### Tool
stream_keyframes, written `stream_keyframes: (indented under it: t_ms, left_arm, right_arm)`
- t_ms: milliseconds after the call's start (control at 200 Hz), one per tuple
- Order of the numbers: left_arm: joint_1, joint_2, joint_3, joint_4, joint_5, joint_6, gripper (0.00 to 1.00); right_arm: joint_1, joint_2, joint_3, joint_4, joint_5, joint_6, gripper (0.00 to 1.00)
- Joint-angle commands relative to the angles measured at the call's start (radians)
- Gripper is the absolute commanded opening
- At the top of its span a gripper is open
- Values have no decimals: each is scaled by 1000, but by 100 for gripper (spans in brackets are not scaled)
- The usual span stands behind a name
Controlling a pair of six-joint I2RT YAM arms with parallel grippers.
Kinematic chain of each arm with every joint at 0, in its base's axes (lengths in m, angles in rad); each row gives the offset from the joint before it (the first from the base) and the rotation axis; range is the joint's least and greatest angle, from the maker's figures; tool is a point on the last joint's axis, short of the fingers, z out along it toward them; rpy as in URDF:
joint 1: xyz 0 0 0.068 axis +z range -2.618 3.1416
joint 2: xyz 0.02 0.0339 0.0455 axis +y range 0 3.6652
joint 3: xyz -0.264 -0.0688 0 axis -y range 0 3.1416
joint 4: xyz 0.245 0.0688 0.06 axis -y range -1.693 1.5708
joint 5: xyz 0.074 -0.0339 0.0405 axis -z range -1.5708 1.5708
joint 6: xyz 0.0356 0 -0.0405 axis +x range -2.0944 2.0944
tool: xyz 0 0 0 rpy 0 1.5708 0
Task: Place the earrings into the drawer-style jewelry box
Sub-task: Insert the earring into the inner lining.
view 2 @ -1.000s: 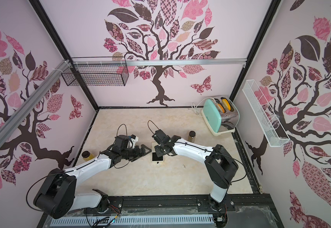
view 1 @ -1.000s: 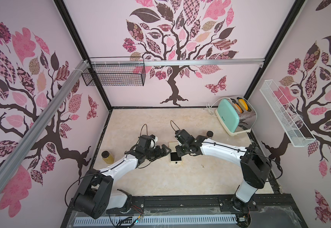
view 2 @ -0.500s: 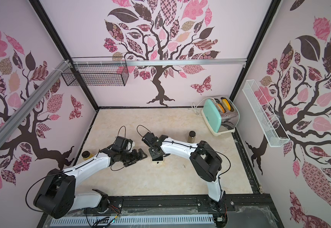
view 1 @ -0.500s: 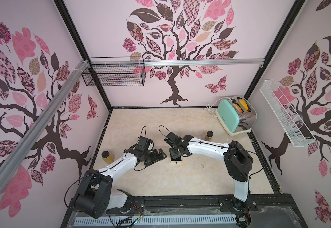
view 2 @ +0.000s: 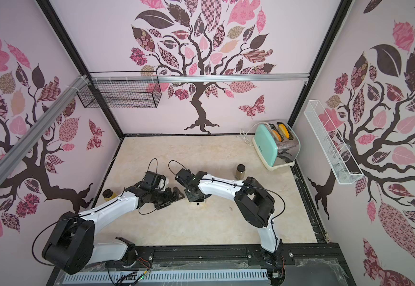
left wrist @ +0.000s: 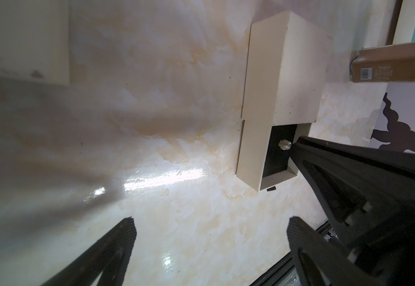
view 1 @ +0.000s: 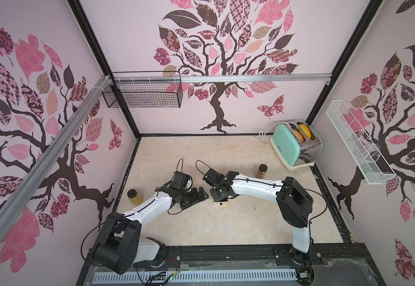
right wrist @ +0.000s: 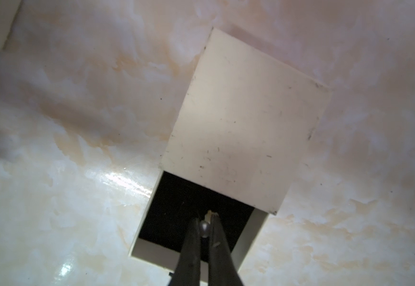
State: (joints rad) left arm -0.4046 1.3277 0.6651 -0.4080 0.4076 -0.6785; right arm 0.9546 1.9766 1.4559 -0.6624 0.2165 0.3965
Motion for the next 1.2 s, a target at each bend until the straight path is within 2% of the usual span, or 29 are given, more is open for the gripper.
stream_keyframes:
  t_ms: [0, 1195]
  left_arm:
    - [4, -9, -13, 7, -3, 8, 98]
    - [4, -29, -32, 26, 17, 7, 98]
  right_arm:
    - [6, 17, 47, -21, 22, 11, 2]
    - [14, 104, 107, -33, 35, 4, 2]
